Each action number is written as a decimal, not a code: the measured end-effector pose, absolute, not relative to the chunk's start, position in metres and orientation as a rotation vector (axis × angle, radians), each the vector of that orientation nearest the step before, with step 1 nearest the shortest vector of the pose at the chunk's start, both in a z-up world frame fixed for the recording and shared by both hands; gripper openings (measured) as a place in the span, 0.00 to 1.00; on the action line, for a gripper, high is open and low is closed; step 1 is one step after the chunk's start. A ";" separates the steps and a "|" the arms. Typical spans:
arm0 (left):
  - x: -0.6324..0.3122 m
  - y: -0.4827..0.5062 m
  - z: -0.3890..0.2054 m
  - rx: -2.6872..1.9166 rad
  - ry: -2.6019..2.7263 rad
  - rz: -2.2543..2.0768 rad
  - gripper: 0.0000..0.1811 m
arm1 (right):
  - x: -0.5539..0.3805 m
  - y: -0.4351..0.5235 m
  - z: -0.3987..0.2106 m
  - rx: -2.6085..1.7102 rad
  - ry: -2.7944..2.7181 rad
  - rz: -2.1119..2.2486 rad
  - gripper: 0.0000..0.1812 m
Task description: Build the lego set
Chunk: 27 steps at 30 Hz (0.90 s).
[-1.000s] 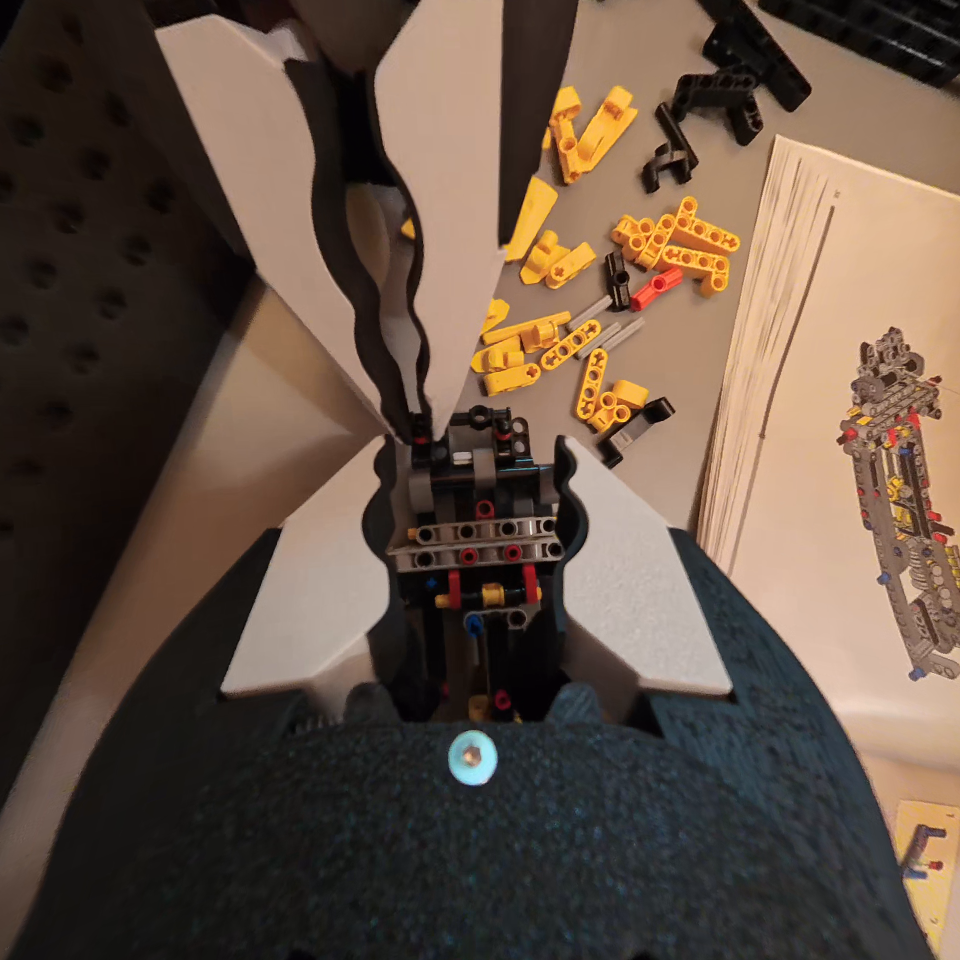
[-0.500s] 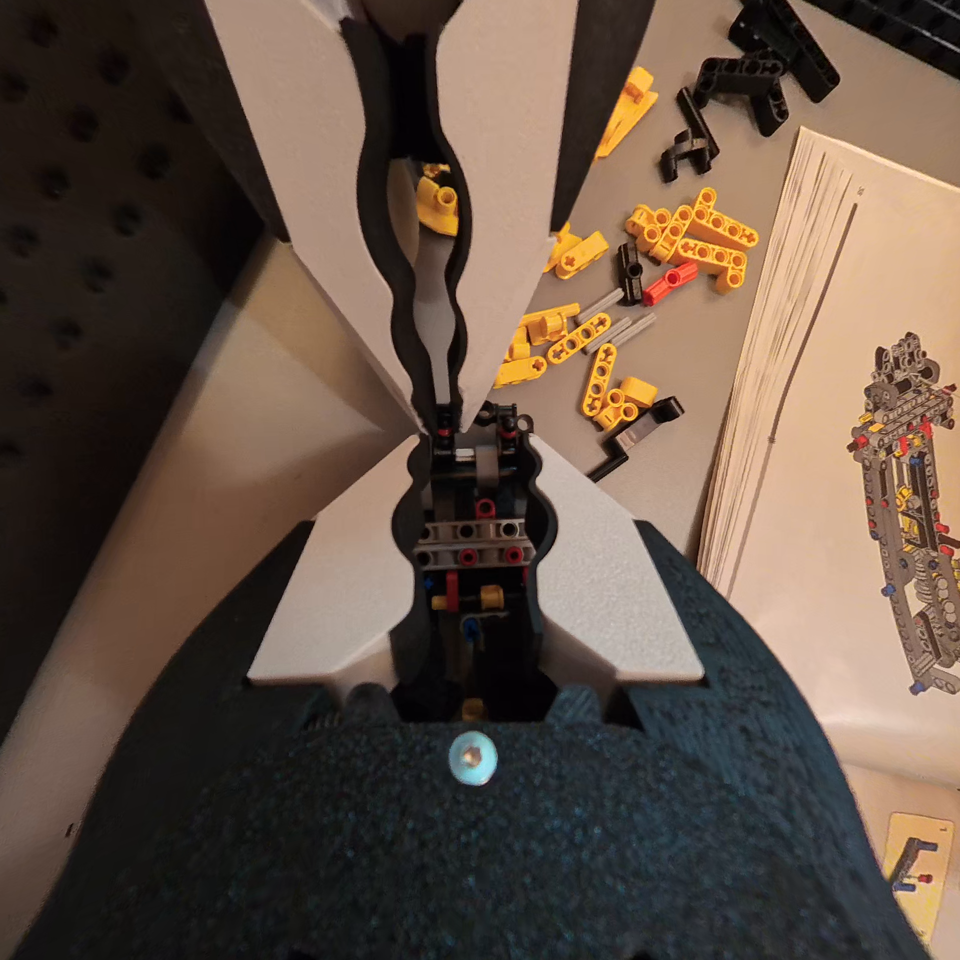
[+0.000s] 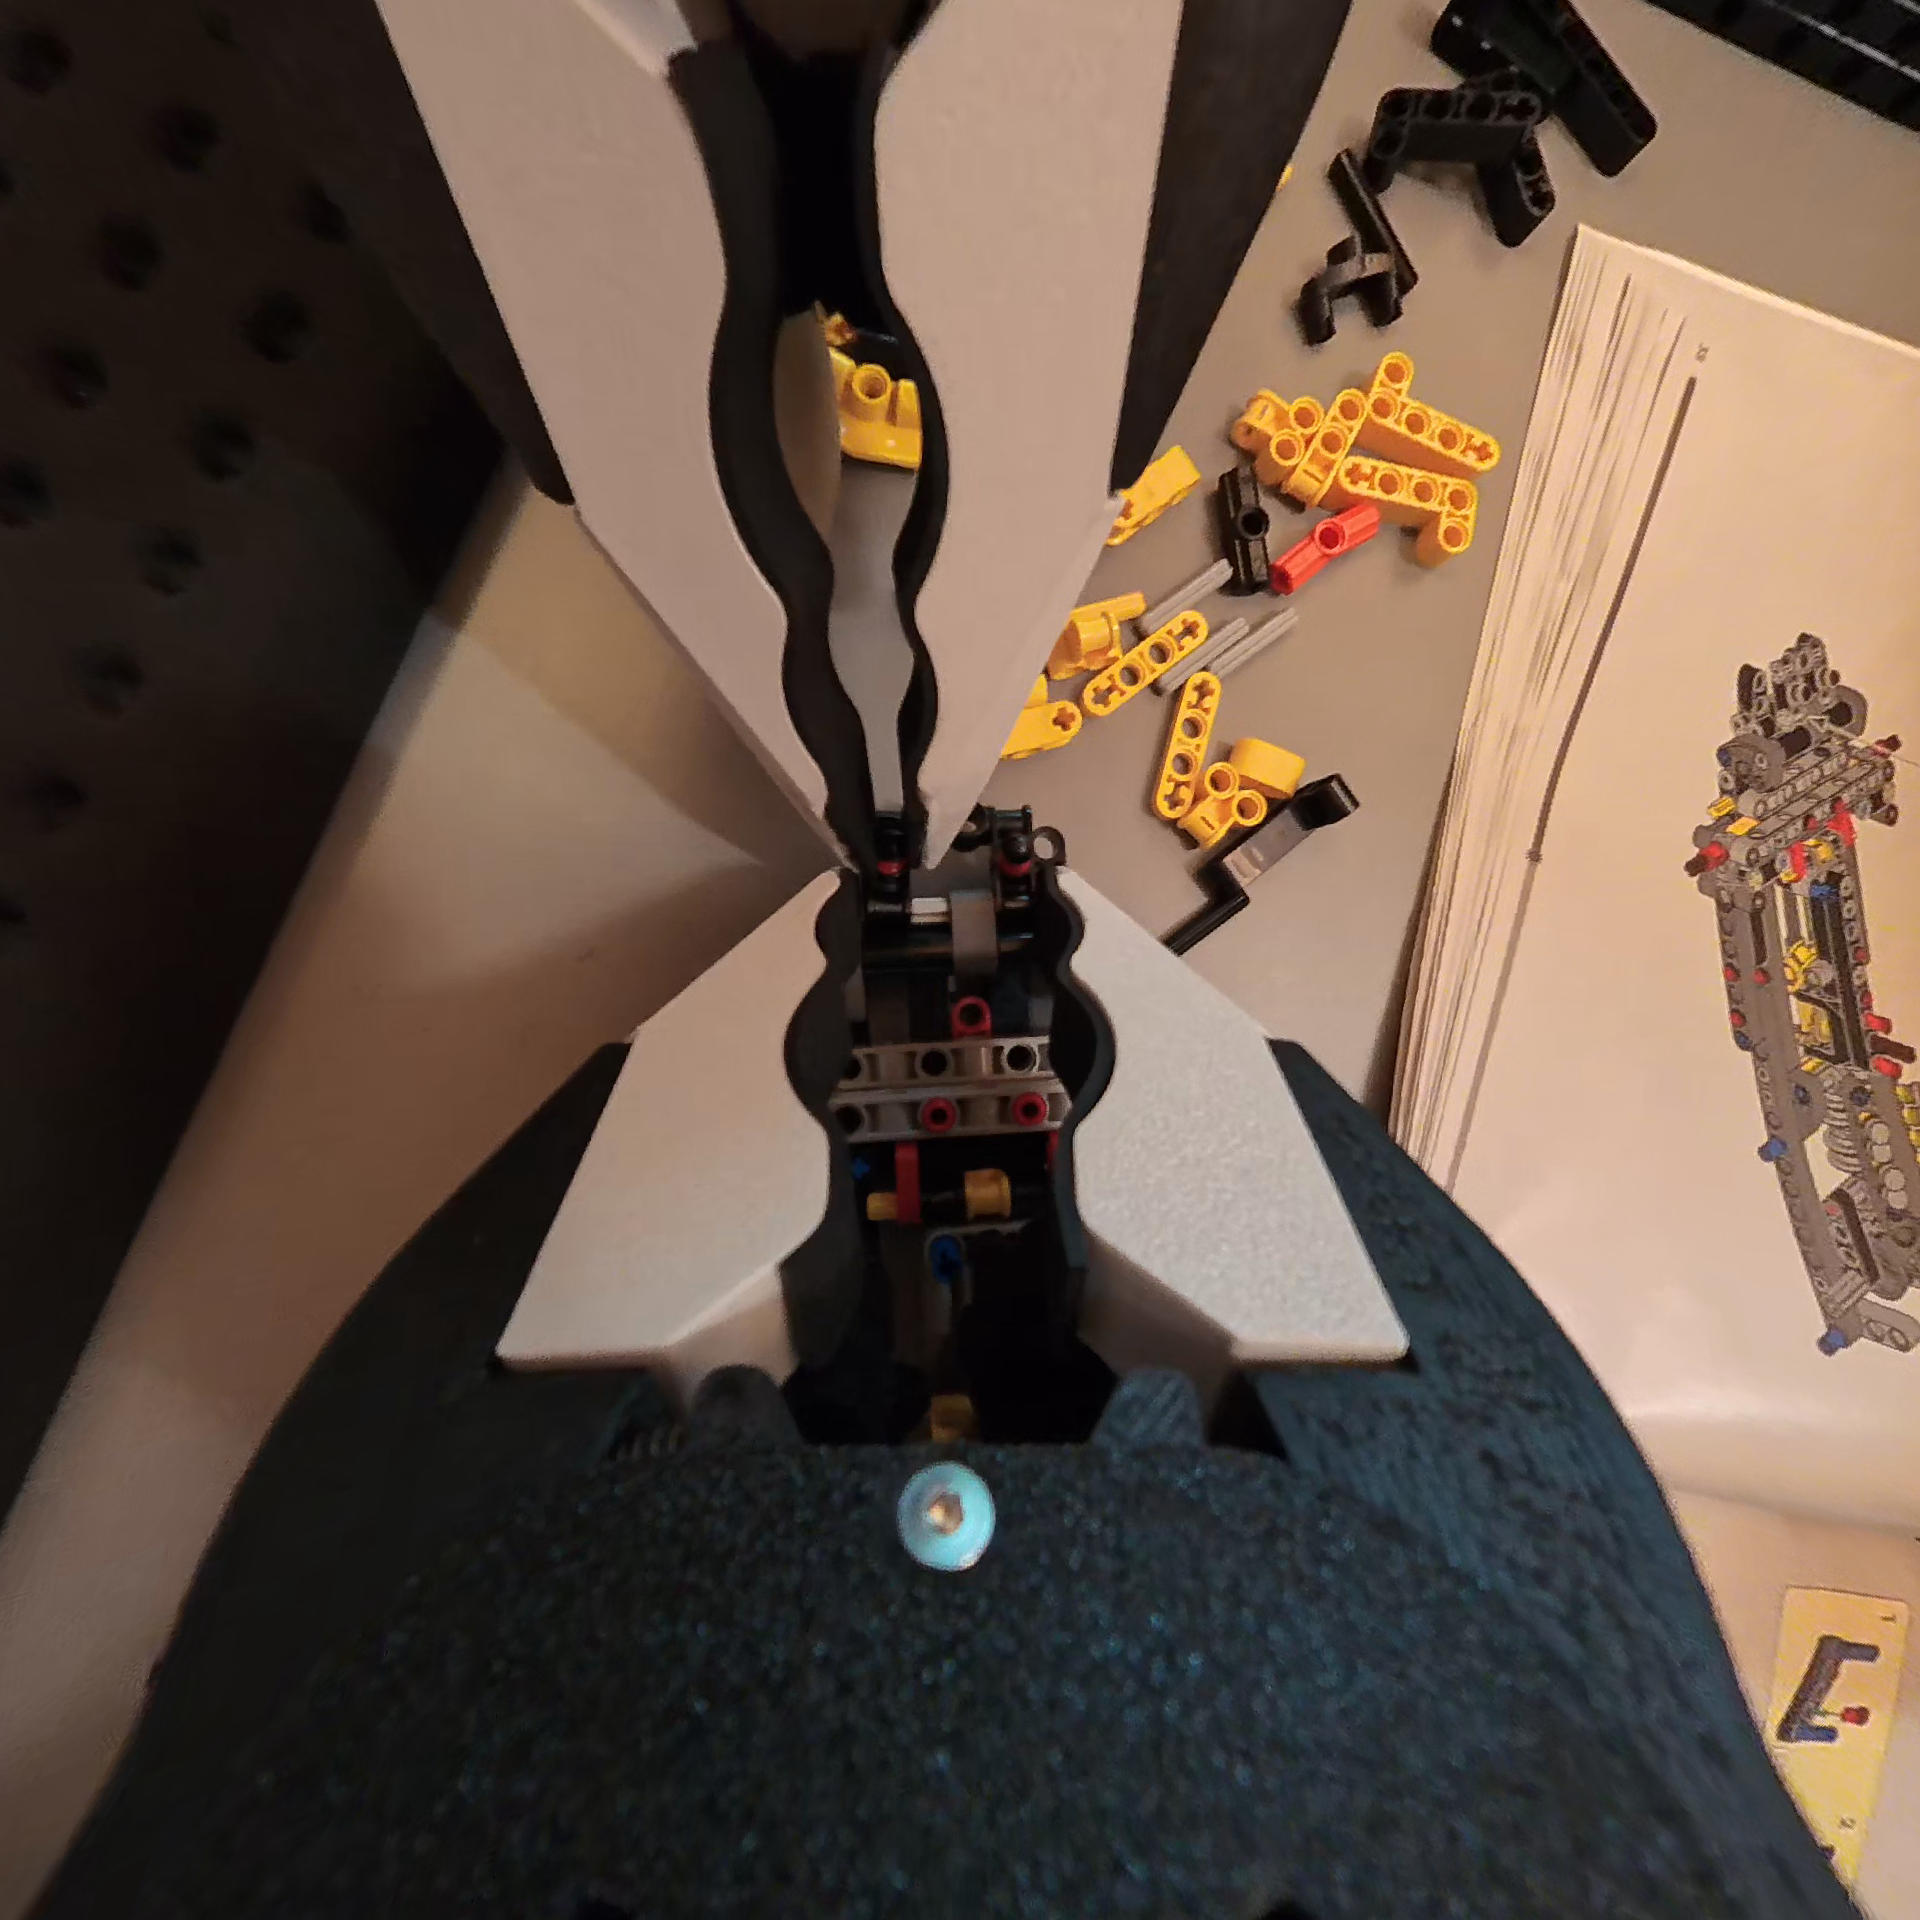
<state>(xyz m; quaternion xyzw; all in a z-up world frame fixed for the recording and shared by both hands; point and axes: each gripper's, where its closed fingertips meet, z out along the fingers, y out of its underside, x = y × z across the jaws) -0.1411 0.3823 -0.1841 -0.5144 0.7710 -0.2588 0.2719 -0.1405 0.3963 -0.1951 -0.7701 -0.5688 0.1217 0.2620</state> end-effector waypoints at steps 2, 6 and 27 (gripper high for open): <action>-0.140 0.384 -0.184 -1.389 2.063 -0.676 0.02 | -0.139 0.398 -0.195 -2.090 -1.529 0.313 0.18; -0.139 0.386 -0.184 -1.368 2.015 -0.616 0.02 | -0.138 0.399 -0.195 -2.098 -1.513 0.311 0.18; -0.136 0.387 -0.183 -1.334 1.946 -0.477 0.02 | -0.134 0.400 -0.195 -2.095 -1.492 0.286 0.18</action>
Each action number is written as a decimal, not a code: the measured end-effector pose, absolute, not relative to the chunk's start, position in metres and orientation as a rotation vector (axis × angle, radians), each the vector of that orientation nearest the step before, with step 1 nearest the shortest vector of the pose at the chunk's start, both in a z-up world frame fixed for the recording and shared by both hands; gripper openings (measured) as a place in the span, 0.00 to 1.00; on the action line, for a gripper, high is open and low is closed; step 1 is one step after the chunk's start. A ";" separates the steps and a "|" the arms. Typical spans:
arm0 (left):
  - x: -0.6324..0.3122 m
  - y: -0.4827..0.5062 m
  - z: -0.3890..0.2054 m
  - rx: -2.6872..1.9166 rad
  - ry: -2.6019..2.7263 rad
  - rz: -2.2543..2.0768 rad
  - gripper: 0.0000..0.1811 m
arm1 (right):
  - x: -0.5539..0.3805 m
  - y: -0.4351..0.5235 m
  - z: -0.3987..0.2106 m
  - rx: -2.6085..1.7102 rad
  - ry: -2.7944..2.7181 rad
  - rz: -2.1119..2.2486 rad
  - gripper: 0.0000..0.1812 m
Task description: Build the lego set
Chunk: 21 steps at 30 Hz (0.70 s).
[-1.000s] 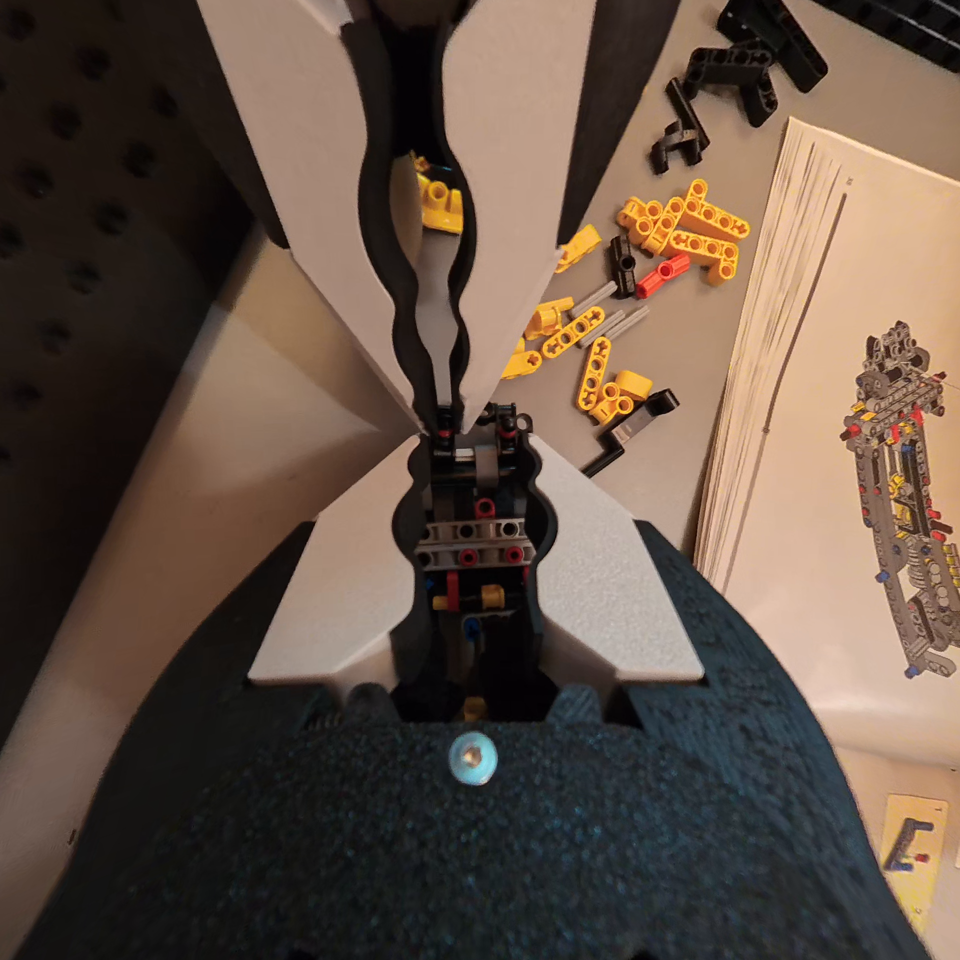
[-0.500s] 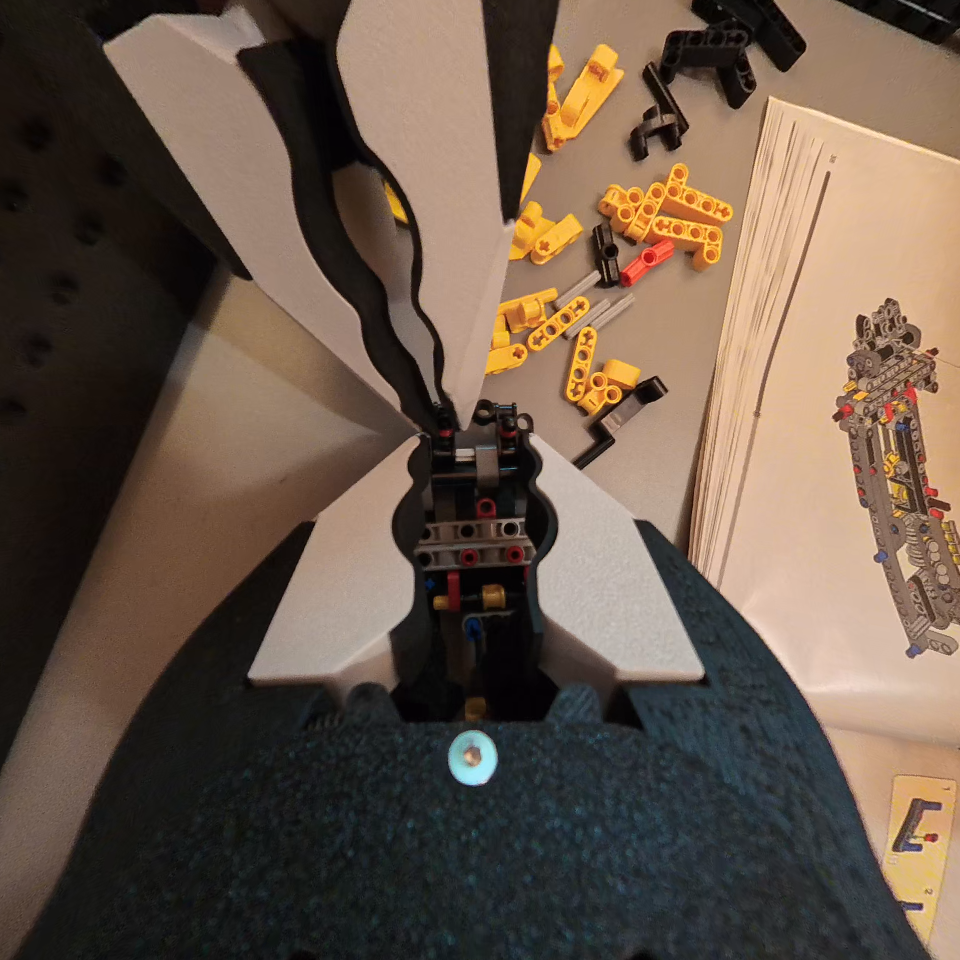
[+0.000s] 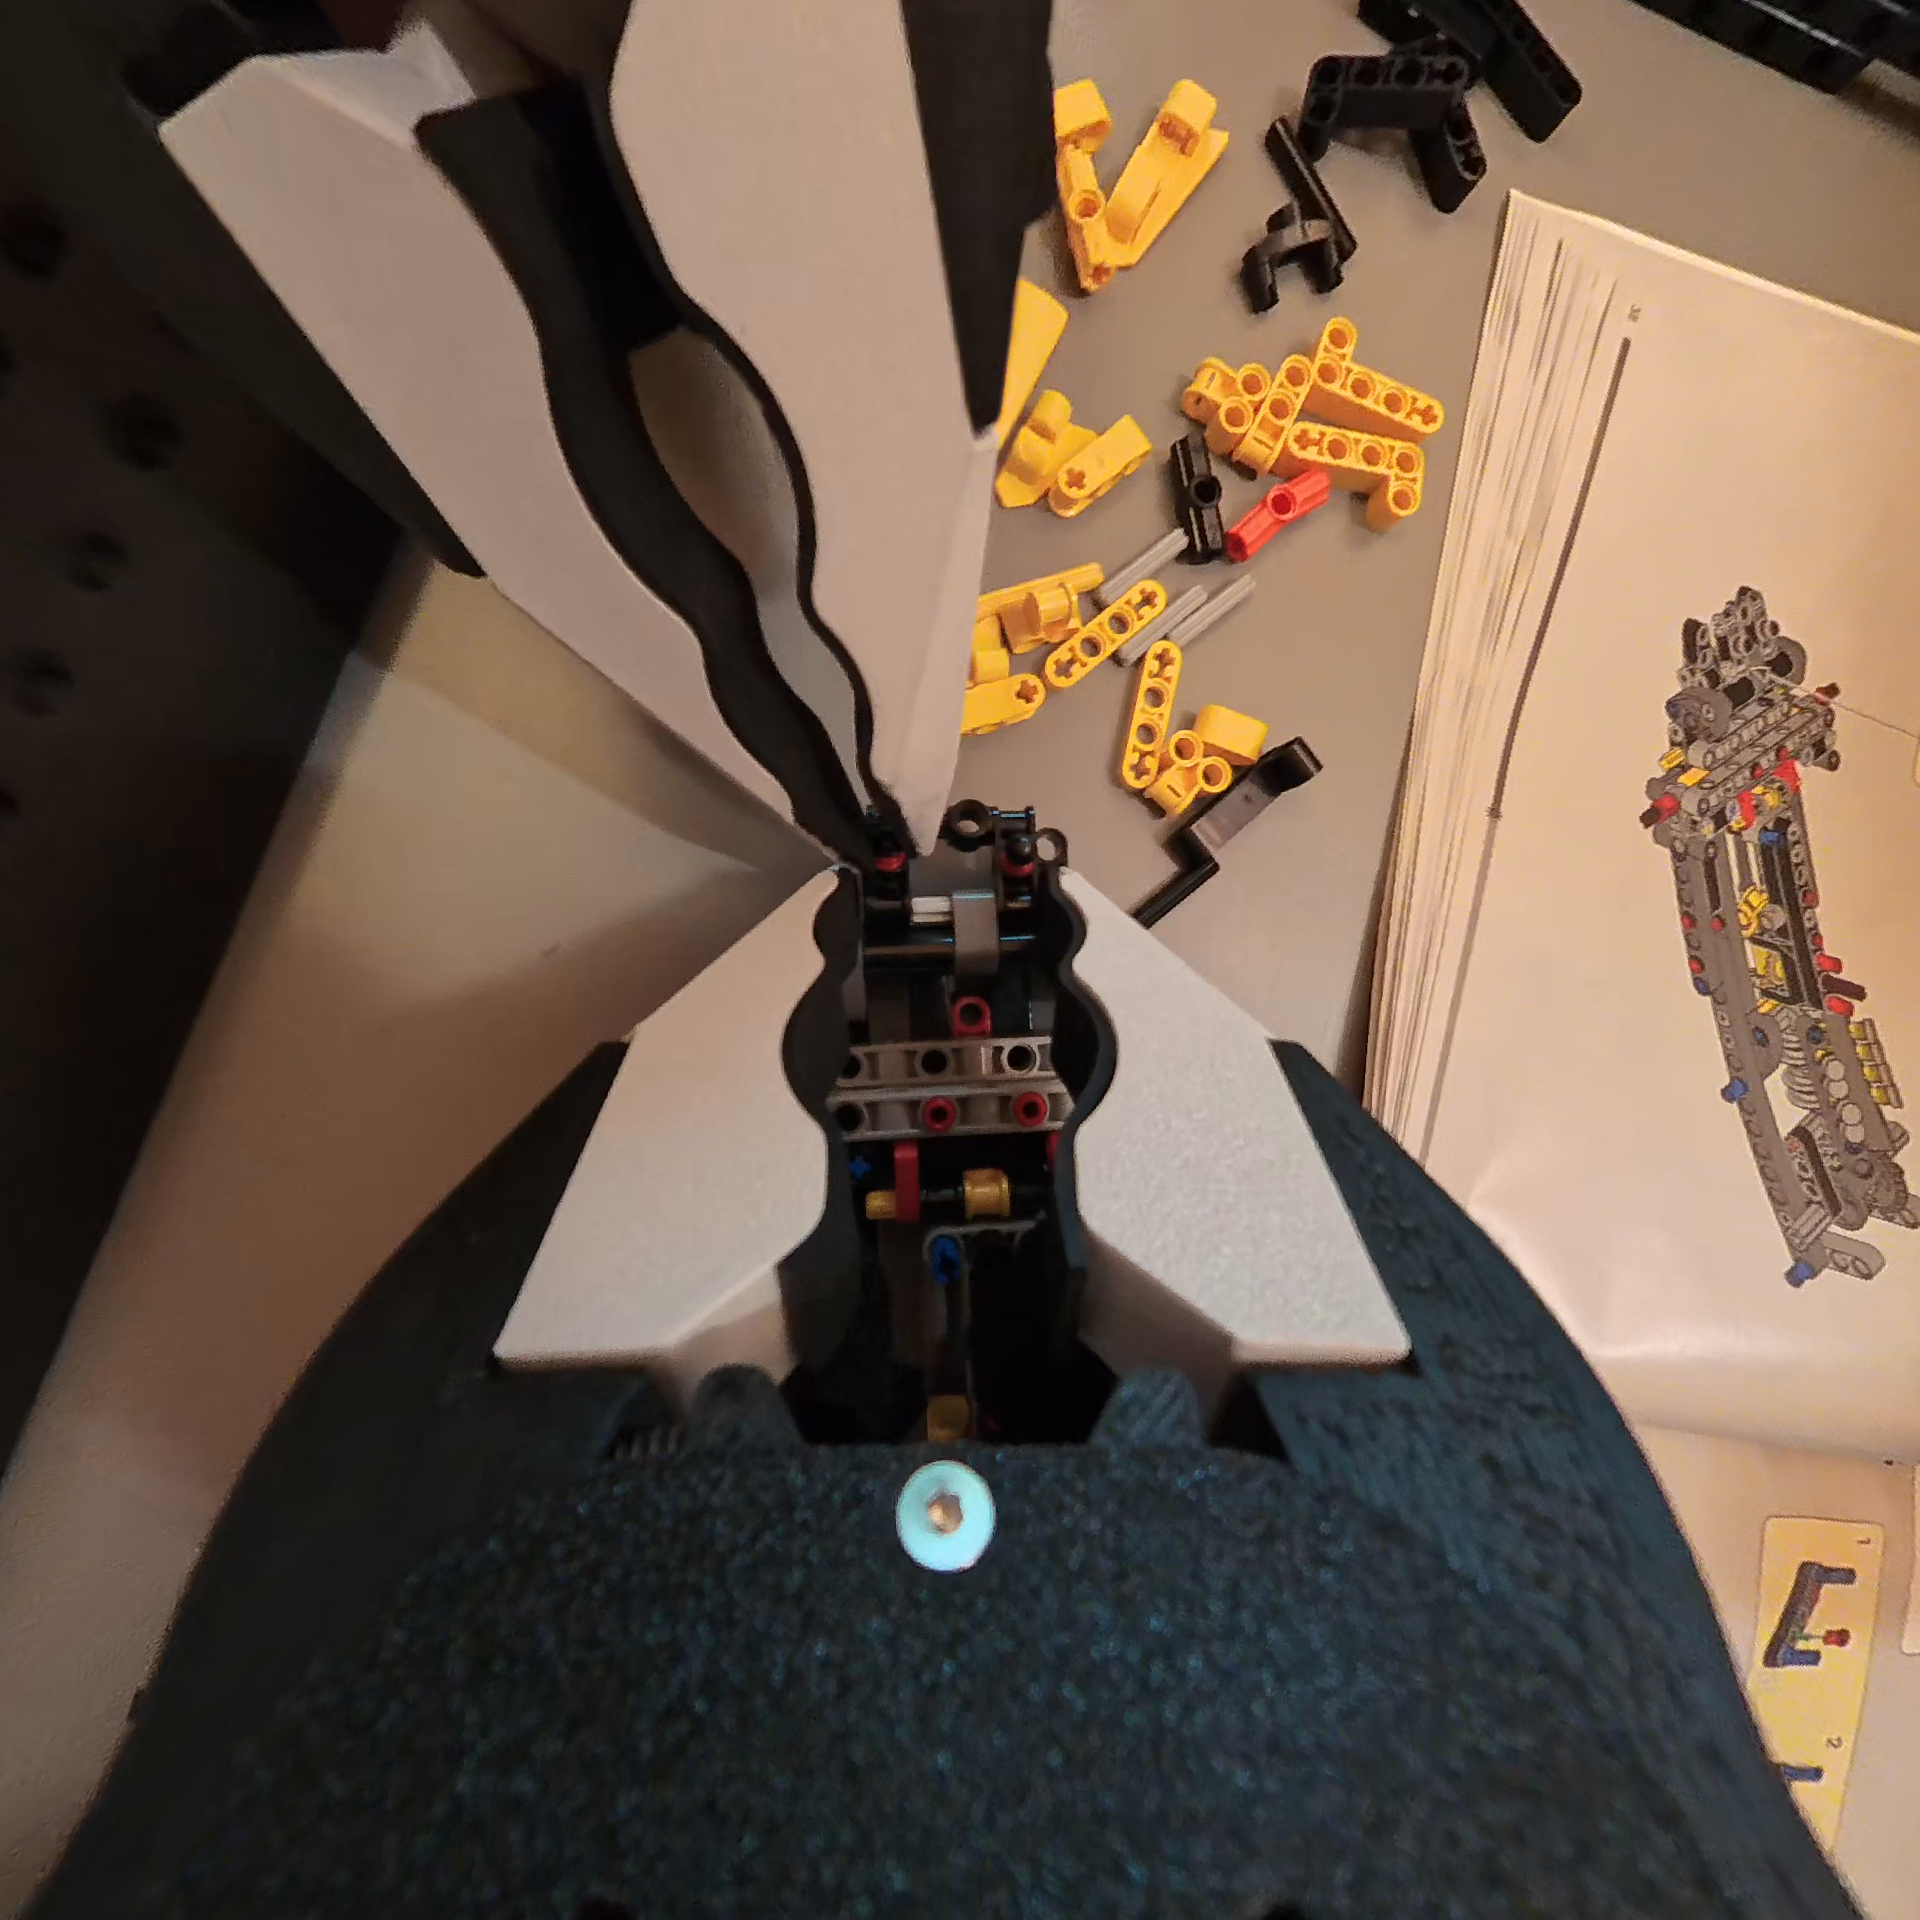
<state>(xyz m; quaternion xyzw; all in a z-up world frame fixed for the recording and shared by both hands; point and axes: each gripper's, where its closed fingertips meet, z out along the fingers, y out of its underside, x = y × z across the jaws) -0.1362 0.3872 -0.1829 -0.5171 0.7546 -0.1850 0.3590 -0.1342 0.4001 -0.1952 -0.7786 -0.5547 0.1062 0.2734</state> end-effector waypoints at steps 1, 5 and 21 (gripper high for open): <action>-0.136 0.387 -0.183 -1.332 1.951 -0.477 0.02 | -0.134 0.399 -0.195 -2.092 -1.496 0.290 0.18; -0.137 0.381 -0.182 -1.338 1.969 -0.573 0.02 | -0.136 0.395 -0.194 -2.085 -1.506 0.336 0.21; -0.134 0.385 -0.184 -1.343 1.966 -0.579 0.02 | -0.135 0.397 -0.192 -2.056 -1.506 0.314 0.18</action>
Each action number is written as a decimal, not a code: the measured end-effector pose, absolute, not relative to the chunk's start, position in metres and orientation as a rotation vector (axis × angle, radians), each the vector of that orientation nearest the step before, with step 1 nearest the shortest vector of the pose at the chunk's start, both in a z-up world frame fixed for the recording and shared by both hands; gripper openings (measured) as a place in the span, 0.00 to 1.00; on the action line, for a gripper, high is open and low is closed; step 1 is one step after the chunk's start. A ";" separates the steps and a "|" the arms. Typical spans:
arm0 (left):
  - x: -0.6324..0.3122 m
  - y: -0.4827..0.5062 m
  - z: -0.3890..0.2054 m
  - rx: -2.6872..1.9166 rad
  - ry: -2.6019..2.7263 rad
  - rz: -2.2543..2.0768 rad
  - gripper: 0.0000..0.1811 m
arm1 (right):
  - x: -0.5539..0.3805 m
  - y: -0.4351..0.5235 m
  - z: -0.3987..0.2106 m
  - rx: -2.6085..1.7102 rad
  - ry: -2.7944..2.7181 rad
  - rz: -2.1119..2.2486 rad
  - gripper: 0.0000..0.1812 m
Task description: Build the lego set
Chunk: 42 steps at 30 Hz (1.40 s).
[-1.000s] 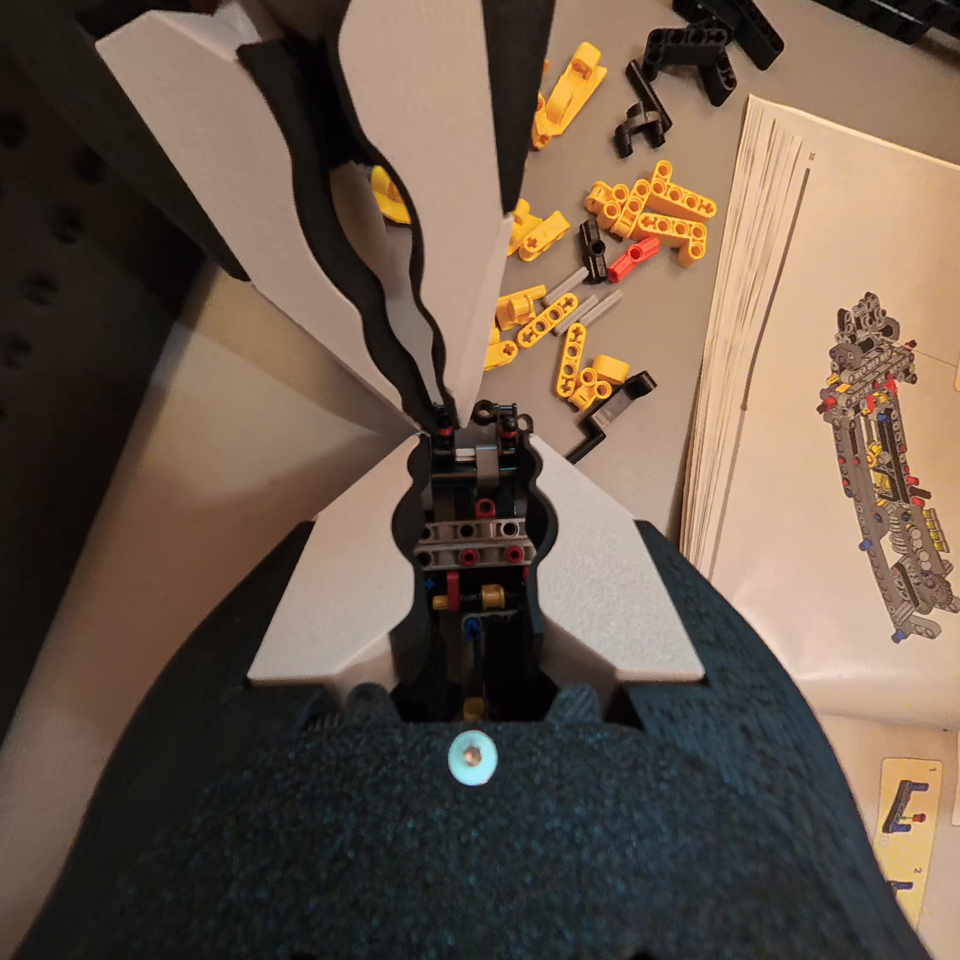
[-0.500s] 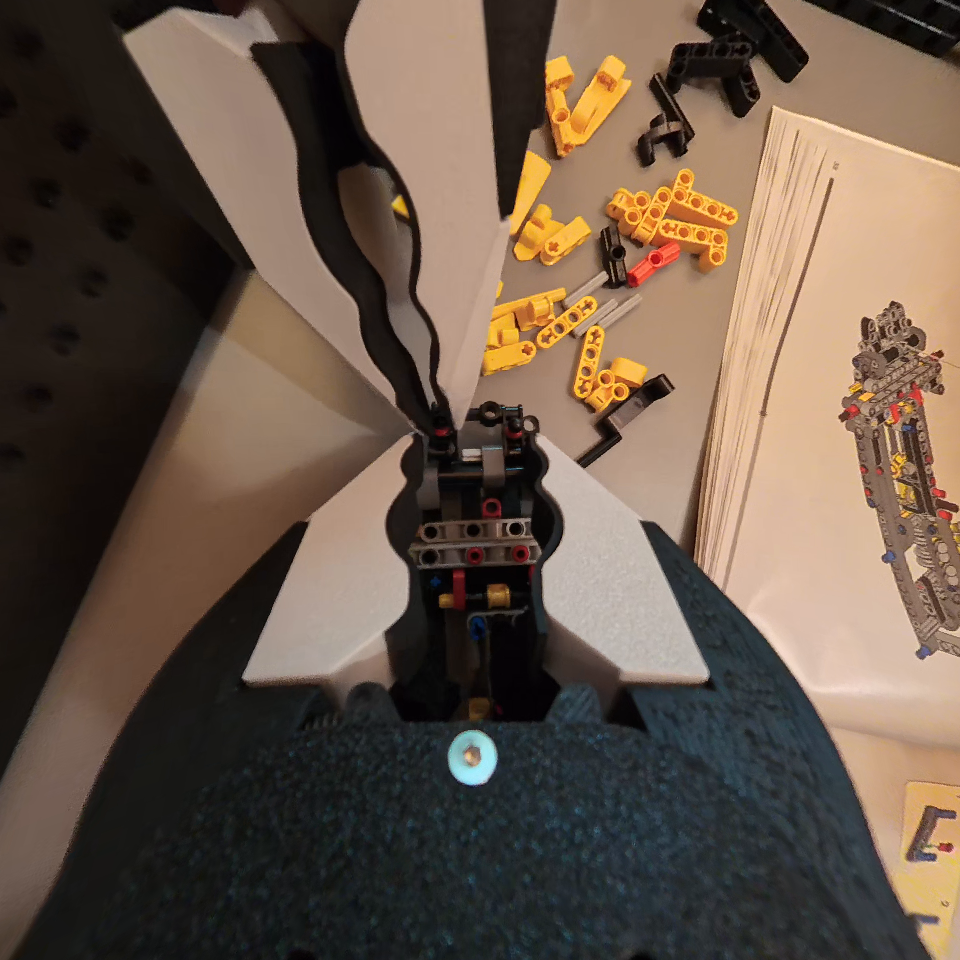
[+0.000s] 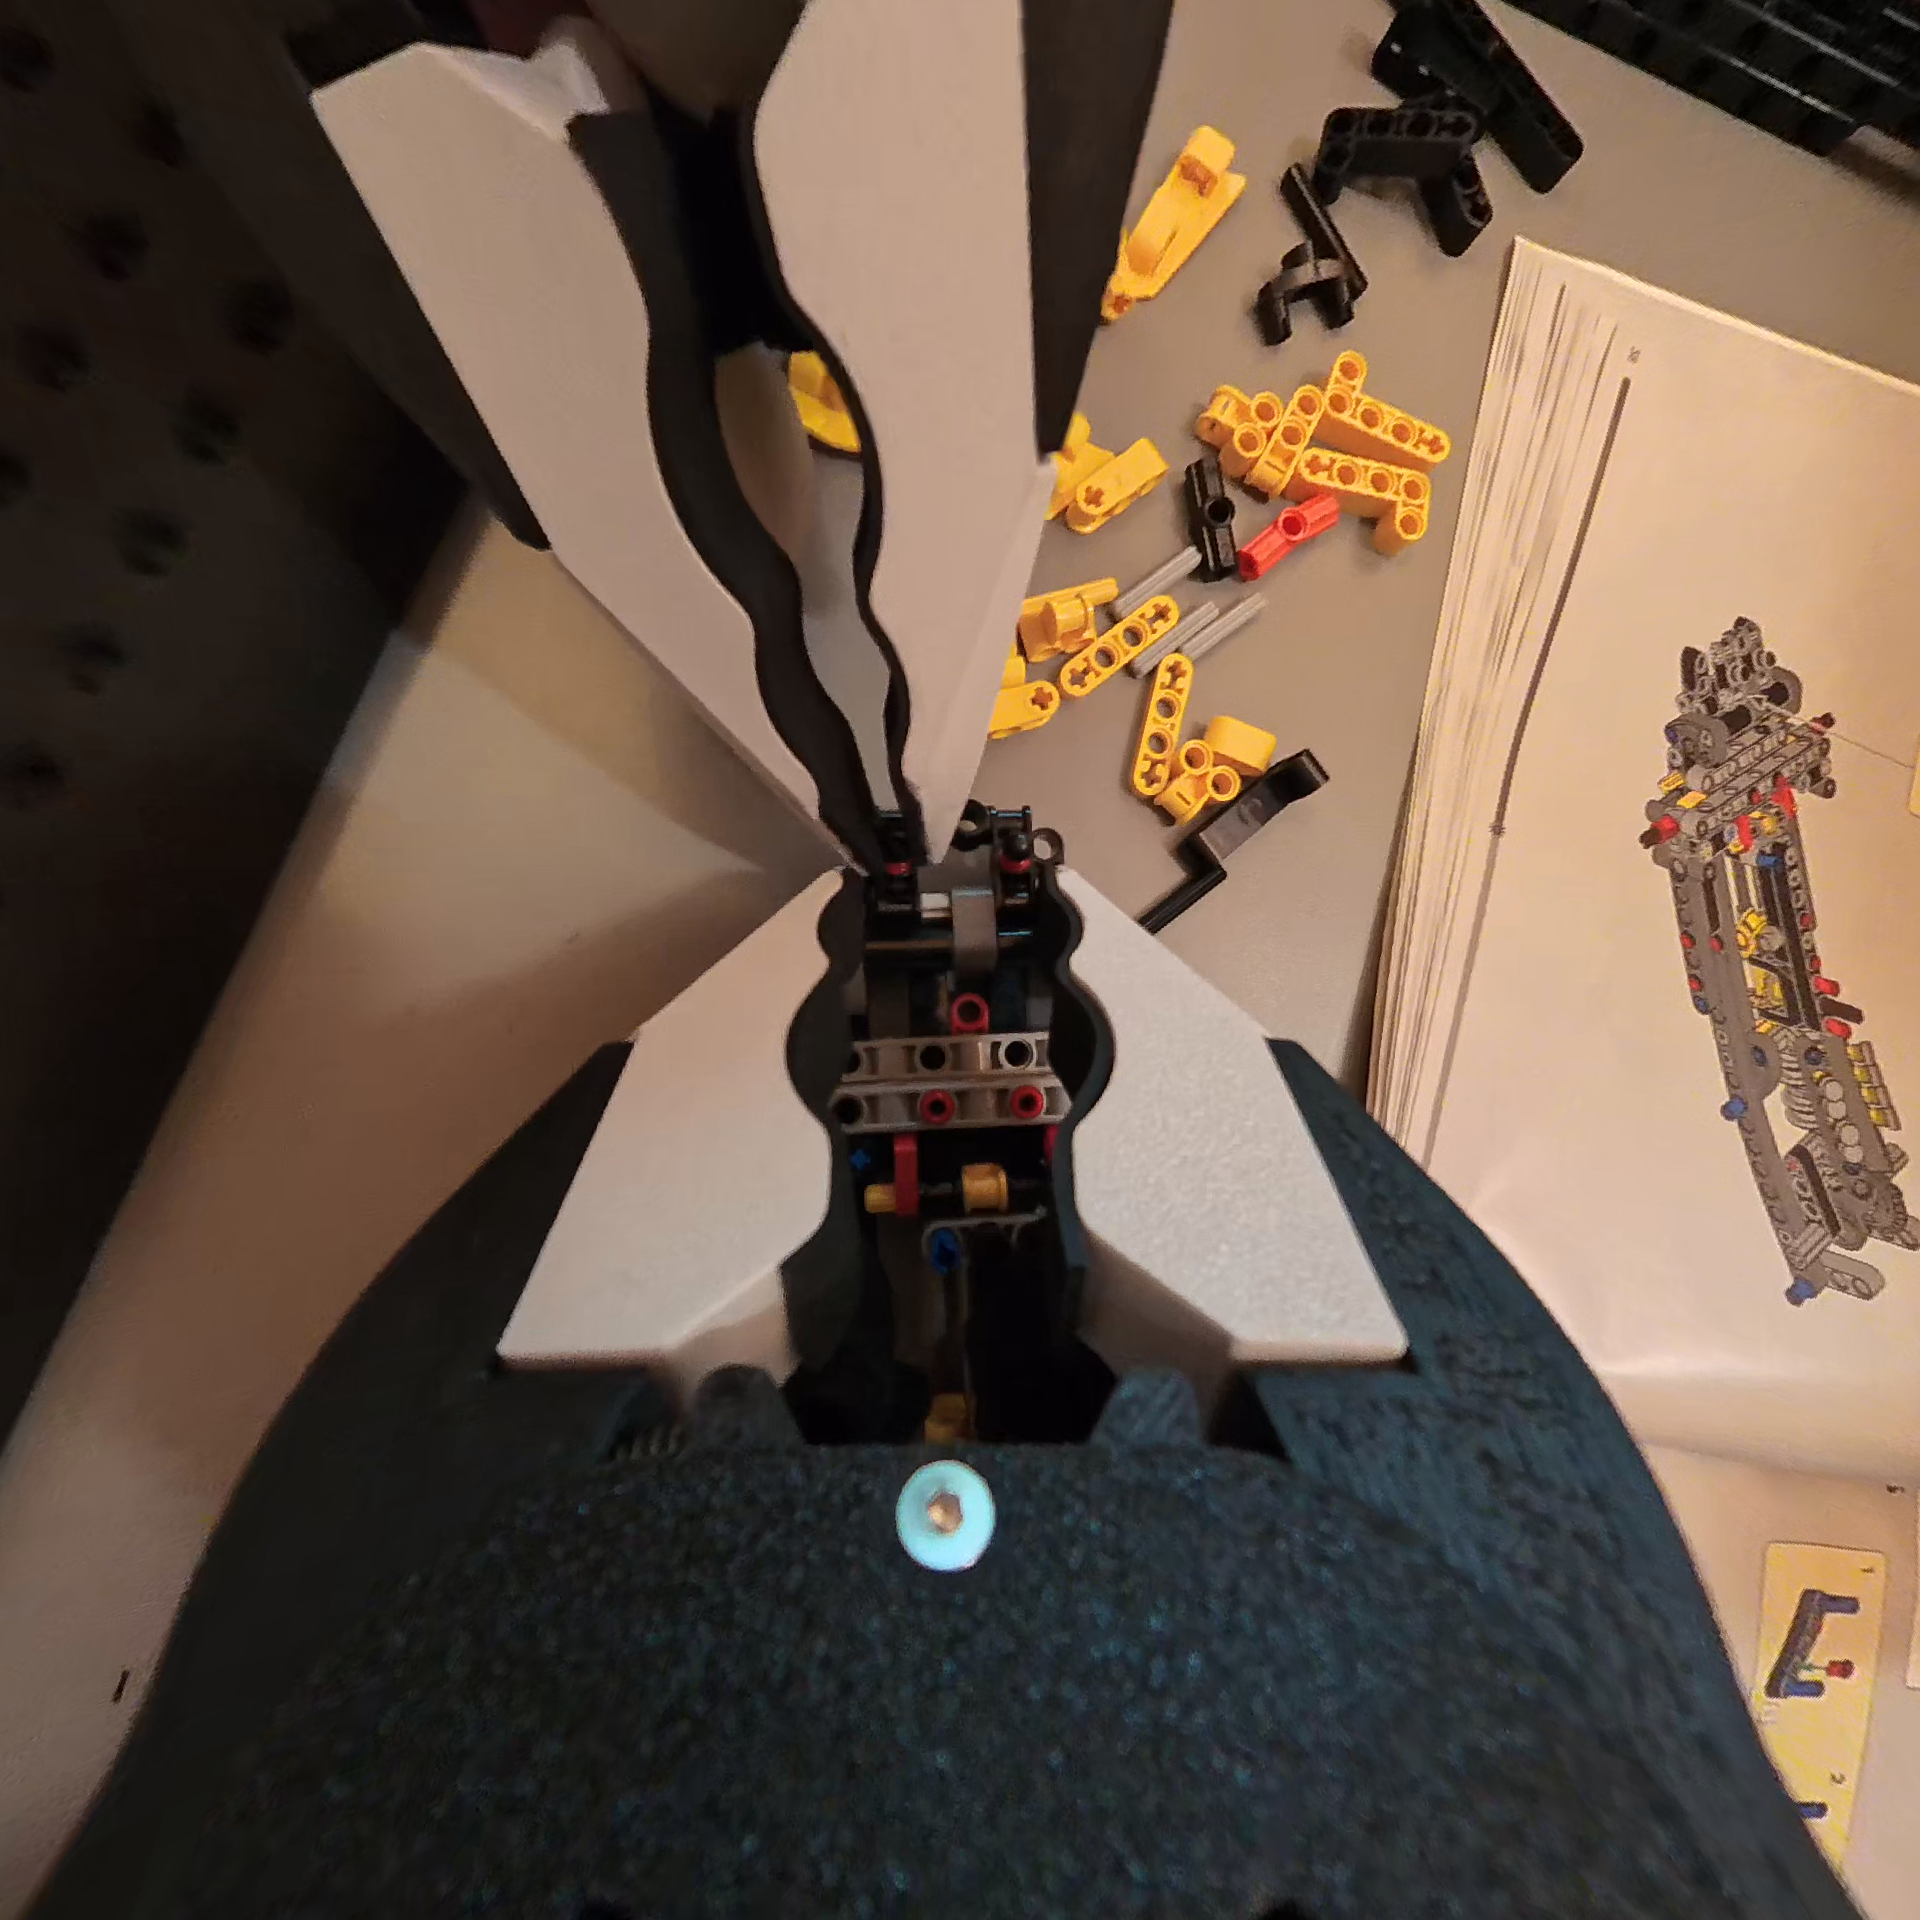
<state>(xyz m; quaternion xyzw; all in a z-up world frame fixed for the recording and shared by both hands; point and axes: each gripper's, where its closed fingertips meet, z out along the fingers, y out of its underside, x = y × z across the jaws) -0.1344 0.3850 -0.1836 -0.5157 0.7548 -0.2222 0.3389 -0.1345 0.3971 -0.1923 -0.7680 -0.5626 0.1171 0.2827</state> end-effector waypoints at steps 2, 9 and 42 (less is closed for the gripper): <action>-0.134 0.385 -0.184 -1.326 1.964 -0.541 0.02 | -0.134 0.397 -0.192 -2.052 -1.510 0.307 0.18; -0.134 0.386 -0.183 -1.303 1.958 -0.537 0.02 | -0.134 0.398 -0.193 -2.080 -1.495 0.346 0.17; -0.137 0.390 -0.196 -1.314 2.077 -0.857 0.15 | -0.137 0.395 -0.193 -2.054 -1.486 0.319 0.16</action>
